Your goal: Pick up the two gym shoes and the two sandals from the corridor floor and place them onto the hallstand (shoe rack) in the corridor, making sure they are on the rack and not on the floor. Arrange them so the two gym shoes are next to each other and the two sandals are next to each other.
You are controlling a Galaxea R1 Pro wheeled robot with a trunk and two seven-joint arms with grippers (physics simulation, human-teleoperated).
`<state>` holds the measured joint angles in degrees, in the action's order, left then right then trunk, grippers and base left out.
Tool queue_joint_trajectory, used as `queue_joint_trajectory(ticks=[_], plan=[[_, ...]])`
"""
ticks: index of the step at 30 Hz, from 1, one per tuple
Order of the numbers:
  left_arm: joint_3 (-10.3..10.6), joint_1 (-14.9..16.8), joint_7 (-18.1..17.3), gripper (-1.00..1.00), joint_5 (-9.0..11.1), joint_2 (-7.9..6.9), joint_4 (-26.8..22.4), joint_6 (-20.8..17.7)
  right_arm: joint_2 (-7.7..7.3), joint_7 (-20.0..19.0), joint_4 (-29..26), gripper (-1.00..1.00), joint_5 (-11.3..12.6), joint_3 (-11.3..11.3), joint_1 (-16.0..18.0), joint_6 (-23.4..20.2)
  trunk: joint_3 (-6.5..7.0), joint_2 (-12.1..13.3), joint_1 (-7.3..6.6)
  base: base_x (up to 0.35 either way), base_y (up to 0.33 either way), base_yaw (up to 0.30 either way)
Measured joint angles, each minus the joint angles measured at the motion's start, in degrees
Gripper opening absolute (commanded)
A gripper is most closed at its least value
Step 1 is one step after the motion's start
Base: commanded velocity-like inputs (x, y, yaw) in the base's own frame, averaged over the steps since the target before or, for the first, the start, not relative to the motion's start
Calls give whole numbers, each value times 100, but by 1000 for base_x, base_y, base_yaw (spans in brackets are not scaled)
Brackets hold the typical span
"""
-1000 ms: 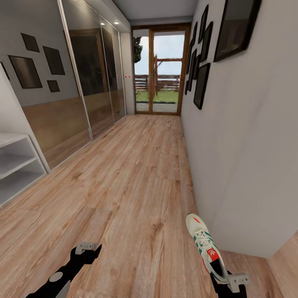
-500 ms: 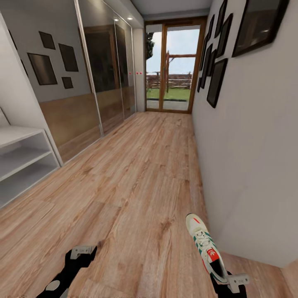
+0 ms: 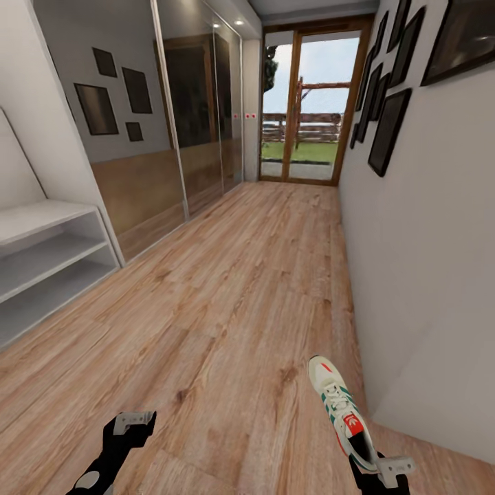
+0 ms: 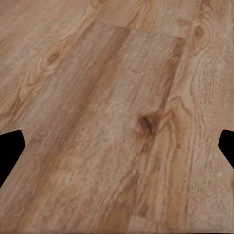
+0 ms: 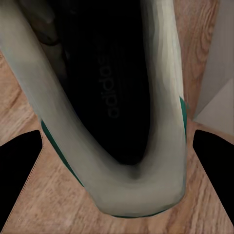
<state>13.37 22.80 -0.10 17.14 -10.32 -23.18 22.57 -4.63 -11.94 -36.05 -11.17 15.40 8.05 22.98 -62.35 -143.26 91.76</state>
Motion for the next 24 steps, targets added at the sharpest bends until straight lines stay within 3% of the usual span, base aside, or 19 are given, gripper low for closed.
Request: queue_joint_trajectory(ticks=[6,14,24], plan=[[0,0,-11,100,0,1,-15,-1,14,4,7,-100,-6,0,0,0,-40,0,-2,184,-95,205],[0,0,-7,100,0,1,-24,-3,219,10,-26,-100,-25,4,0,8,-57,0,-3,253,-148,244],[1,1,-7,100,0,1,-9,-2,198,-29,-44,-100,-18,11,-1,10,-58,0,0,77,-43,32]])
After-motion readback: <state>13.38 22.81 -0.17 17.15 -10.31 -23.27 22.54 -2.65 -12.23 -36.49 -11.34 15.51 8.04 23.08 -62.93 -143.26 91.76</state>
